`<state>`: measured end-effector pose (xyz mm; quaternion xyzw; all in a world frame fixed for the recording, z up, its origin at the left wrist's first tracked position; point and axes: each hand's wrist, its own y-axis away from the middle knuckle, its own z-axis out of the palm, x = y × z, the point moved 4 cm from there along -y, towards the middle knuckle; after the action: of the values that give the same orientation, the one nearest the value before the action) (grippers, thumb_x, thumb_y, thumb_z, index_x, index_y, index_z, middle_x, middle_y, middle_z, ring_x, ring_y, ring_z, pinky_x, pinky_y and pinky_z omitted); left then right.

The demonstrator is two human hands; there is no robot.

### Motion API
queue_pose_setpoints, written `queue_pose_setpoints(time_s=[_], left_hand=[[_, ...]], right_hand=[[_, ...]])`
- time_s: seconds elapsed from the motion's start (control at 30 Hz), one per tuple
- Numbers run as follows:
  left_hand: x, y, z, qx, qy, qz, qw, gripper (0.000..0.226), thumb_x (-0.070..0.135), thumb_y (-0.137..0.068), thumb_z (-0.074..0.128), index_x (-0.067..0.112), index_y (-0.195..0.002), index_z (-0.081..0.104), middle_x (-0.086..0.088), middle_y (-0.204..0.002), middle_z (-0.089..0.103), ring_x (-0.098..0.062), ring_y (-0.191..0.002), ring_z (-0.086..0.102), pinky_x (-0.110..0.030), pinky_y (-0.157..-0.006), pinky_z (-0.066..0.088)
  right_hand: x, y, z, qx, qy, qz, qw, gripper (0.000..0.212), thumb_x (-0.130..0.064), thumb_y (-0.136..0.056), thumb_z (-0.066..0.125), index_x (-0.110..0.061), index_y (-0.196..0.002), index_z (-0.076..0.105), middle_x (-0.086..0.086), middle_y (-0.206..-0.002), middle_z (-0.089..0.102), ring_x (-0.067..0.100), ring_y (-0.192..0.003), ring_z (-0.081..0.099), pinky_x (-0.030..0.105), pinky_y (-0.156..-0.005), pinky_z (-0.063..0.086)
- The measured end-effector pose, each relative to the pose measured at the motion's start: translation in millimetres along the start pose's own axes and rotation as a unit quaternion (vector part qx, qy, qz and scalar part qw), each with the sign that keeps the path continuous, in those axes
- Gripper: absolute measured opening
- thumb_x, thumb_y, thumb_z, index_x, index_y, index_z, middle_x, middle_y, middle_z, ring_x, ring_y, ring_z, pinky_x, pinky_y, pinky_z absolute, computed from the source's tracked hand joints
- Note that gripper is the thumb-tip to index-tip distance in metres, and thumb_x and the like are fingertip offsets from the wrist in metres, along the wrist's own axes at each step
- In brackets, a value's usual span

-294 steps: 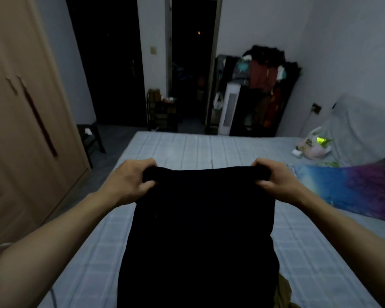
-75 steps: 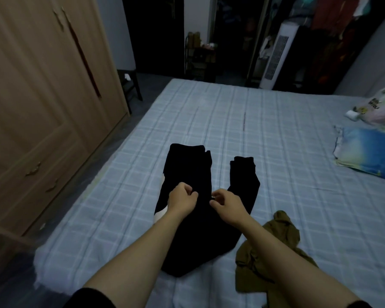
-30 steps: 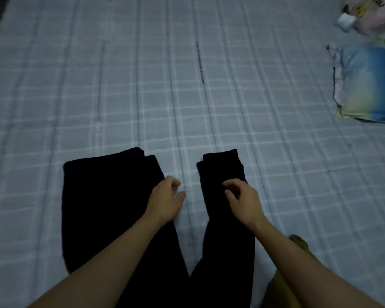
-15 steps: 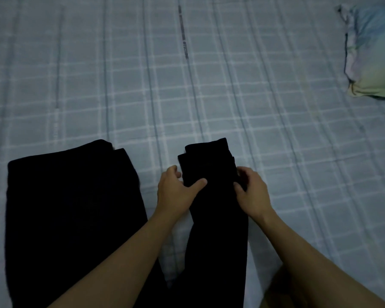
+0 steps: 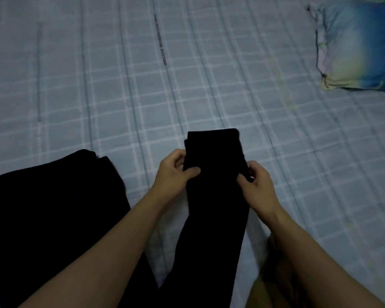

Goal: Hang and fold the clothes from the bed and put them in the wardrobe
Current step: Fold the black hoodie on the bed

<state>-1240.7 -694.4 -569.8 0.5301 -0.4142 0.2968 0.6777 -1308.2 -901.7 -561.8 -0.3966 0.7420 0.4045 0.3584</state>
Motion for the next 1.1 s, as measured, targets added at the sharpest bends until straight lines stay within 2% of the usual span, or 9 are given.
queue_pose_setpoints(time_s=[0.07, 0.2, 0.3, 0.4, 0.57, 0.67, 0.83, 0.97, 1.1], left_hand=[[1.3, -2.8, 14.2, -0.015, -0.019, -0.011, 1.000, 0.027, 0.000, -0.083, 0.075, 0.007, -0.106, 0.064, -0.012, -0.103, 0.072, -0.023, -0.095, 0.071, -0.036, -0.085, 0.057], [-20.2, 3.2, 22.8, 0.113, -0.228, -0.067, 0.965, 0.024, 0.019, -0.088, 0.067, 0.014, -0.111, 0.062, 0.010, -0.090, 0.061, -0.015, -0.092, 0.061, -0.027, -0.083, 0.048], [-43.9, 16.1, 28.2, 0.065, -0.252, -0.074, 0.963, 0.020, 0.020, -0.089, 0.067, 0.015, -0.108, 0.064, 0.009, -0.094, 0.063, -0.006, -0.083, 0.058, -0.011, -0.067, 0.042], [-58.9, 25.4, 33.2, 0.035, -0.264, -0.067, 0.962, 0.021, 0.022, -0.089, 0.071, 0.020, -0.108, 0.063, 0.011, -0.093, 0.064, 0.003, -0.079, 0.058, -0.002, -0.060, 0.040], [-59.4, 27.9, 53.7, 0.024, -0.281, -0.012, 0.959, 0.048, 0.032, -0.079, 0.081, 0.018, -0.119, 0.059, 0.006, -0.105, 0.062, -0.009, -0.091, 0.061, -0.023, -0.084, 0.051], [-57.4, 25.9, 62.1, 0.042, -0.308, 0.011, 0.950, 0.068, 0.038, -0.072, 0.085, 0.023, -0.127, 0.048, 0.002, -0.118, 0.052, -0.014, -0.105, 0.056, -0.031, -0.090, 0.050], [-44.2, 18.9, 70.3, 0.075, -0.415, 0.154, 0.894, 0.085, 0.038, -0.065, 0.085, 0.021, -0.137, 0.043, -0.003, -0.134, 0.042, -0.019, -0.121, 0.041, -0.029, -0.093, 0.043], [-43.0, 9.3, 89.7, -0.033, -0.500, 0.164, 0.850, 0.051, 0.038, -0.070, 0.083, 0.017, -0.113, 0.063, -0.001, -0.122, 0.051, -0.019, -0.111, 0.047, -0.037, -0.086, 0.052], [-46.3, -2.1, 85.5, -0.012, -0.416, 0.085, 0.906, 0.014, 0.012, -0.077, 0.073, 0.017, -0.077, 0.060, -0.004, -0.101, 0.058, -0.016, -0.091, 0.056, -0.021, -0.083, 0.044]], right_hand=[[8.8, 8.6, -18.5, 0.053, 0.022, 0.007, 0.998, 0.015, -0.015, -0.092, 0.063, -0.006, -0.084, 0.055, 0.002, -0.071, 0.056, 0.010, -0.061, 0.051, 0.022, -0.054, 0.039], [50.4, 11.5, -43.0, 0.134, 0.107, 0.127, 0.977, 0.024, -0.014, -0.086, 0.068, -0.010, -0.108, 0.058, 0.006, -0.097, 0.065, 0.022, -0.088, 0.063, 0.024, -0.075, 0.042], [57.3, 21.1, -53.2, 0.156, 0.154, 0.075, 0.973, 0.024, -0.007, -0.084, 0.066, -0.013, -0.107, 0.062, 0.004, -0.096, 0.063, 0.016, -0.083, 0.061, 0.018, -0.073, 0.042], [60.9, 37.5, -39.9, 0.085, 0.100, 0.035, 0.991, 0.020, 0.001, -0.086, 0.061, -0.015, -0.096, 0.066, 0.004, -0.081, 0.066, 0.017, -0.072, 0.061, 0.010, -0.063, 0.045], [73.4, 45.6, -9.2, -0.008, 0.161, 0.069, 0.985, 0.054, -0.027, -0.080, 0.078, -0.015, -0.128, 0.057, 0.000, -0.095, 0.060, 0.011, -0.074, 0.059, 0.015, -0.069, 0.048], [71.5, 39.6, 1.6, 0.008, 0.210, 0.059, 0.976, 0.064, -0.044, -0.077, 0.078, -0.019, -0.130, 0.054, 0.005, -0.102, 0.056, 0.012, -0.078, 0.056, 0.016, -0.064, 0.041], [61.3, 27.9, 0.5, 0.101, 0.218, 0.073, 0.968, 0.053, -0.037, -0.078, 0.076, -0.019, -0.121, 0.051, 0.005, -0.118, 0.044, 0.022, -0.104, 0.053, 0.036, -0.089, 0.050], [60.7, 15.7, -7.3, 0.106, 0.171, 0.095, 0.975, 0.068, -0.021, -0.080, 0.076, -0.012, -0.135, 0.037, 0.013, -0.132, 0.042, 0.028, -0.114, 0.051, 0.036, -0.091, 0.047], [68.4, 6.5, -16.2, 0.052, 0.133, 0.175, 0.974, 0.033, -0.022, -0.086, 0.071, -0.005, -0.111, 0.060, 0.011, -0.104, 0.067, 0.028, -0.097, 0.066, 0.031, -0.074, 0.051]])
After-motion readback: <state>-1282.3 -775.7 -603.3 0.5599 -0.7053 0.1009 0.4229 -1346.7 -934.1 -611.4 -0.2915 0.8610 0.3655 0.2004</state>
